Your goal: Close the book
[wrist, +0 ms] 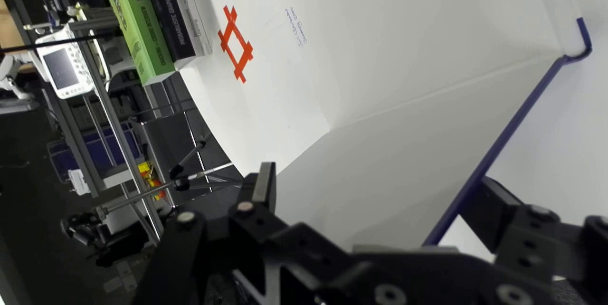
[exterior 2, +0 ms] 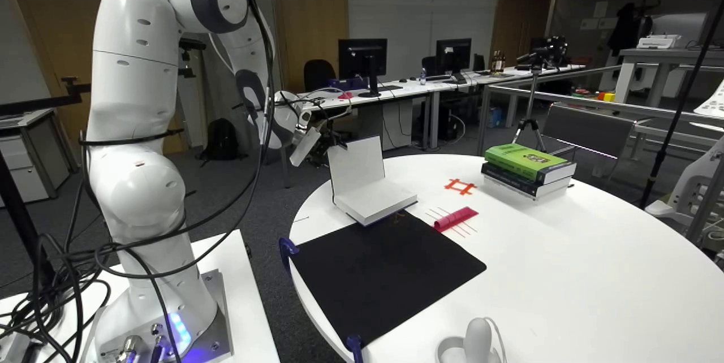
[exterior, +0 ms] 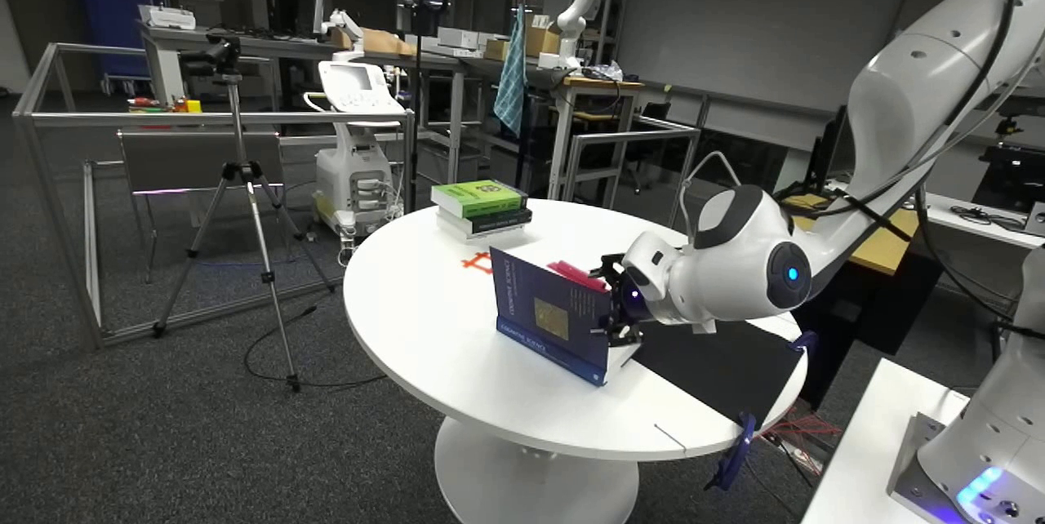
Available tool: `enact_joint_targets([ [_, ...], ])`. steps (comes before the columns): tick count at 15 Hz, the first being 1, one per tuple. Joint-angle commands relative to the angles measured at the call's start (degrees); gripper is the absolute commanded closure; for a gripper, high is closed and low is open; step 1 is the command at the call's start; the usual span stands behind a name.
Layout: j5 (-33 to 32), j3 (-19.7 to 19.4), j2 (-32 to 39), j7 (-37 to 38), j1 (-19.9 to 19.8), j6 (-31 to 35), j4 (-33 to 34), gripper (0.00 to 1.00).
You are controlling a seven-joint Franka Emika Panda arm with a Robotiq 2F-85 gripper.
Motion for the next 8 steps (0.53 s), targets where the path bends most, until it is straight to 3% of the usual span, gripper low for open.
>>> enact_joint_targets([
  [1,2.8,-0.4,-5.0,1.2,-0.5,-1.5,-2.5,0.0],
  [8,8.2,-1.6,-7.0,1.4,-0.9,-1.1,-2.1,0.0],
])
